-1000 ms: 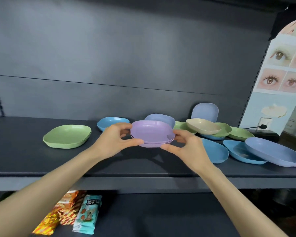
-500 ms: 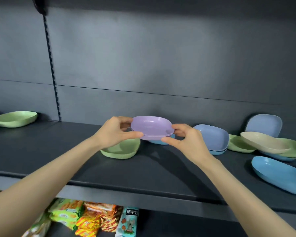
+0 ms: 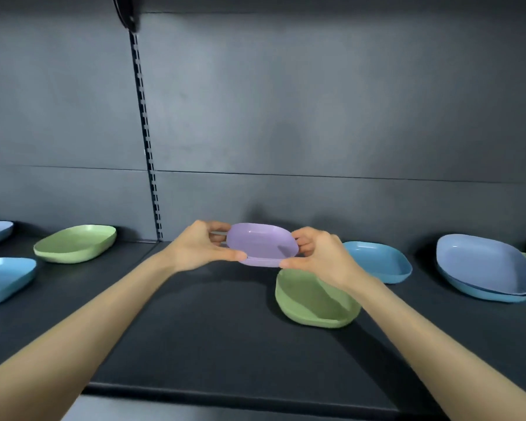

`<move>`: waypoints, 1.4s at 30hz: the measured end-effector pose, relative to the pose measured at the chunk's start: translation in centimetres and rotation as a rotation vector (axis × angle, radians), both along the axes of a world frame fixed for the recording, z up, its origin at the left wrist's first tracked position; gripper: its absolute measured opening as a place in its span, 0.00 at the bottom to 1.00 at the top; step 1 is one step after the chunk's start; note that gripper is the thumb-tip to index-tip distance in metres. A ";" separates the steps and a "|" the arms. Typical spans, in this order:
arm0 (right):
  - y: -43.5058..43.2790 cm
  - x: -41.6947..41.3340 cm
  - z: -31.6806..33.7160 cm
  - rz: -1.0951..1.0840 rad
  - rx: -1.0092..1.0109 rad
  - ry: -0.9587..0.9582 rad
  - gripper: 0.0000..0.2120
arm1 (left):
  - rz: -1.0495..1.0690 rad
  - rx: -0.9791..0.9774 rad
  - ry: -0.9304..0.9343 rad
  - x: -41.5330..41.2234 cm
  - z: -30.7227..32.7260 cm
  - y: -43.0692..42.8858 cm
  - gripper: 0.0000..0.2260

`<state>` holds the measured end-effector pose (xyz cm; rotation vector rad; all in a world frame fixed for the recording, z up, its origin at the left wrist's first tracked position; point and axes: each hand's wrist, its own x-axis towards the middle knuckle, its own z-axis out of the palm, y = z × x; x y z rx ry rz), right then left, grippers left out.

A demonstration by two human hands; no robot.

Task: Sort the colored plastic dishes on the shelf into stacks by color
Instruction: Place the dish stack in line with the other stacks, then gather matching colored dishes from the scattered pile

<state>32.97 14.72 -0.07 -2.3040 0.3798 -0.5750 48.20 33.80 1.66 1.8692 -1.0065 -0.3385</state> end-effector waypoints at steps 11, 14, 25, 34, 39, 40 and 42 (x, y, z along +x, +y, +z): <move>0.8 7.6 -0.7 0.020 -0.133 0.295 0.29 | -0.006 0.129 0.059 7.1 -2.9 1.6 0.22; 0.6 8.5 -1.2 0.013 -0.138 0.343 0.29 | -0.009 0.168 0.060 7.9 -3.3 1.6 0.22; 0.4 8.0 -0.8 0.042 -0.214 0.356 0.19 | -0.022 0.464 -0.201 8.7 -2.6 1.4 0.52; -3.8 2.0 3.2 -0.131 -0.426 0.326 0.24 | -0.089 0.366 -0.575 3.6 1.9 -4.7 0.29; -6.8 -4.2 5.8 -0.304 -0.504 0.302 0.26 | -0.171 0.285 -0.810 -1.2 4.3 -9.8 0.29; -7.5 -5.5 6.1 -0.338 -0.514 0.293 0.27 | -0.189 0.271 -0.853 -2.2 4.4 -10.9 0.30; -8.8 -8.3 6.7 -0.396 -0.524 0.284 0.27 | -0.217 0.249 -0.919 -4.2 4.5 -12.8 0.31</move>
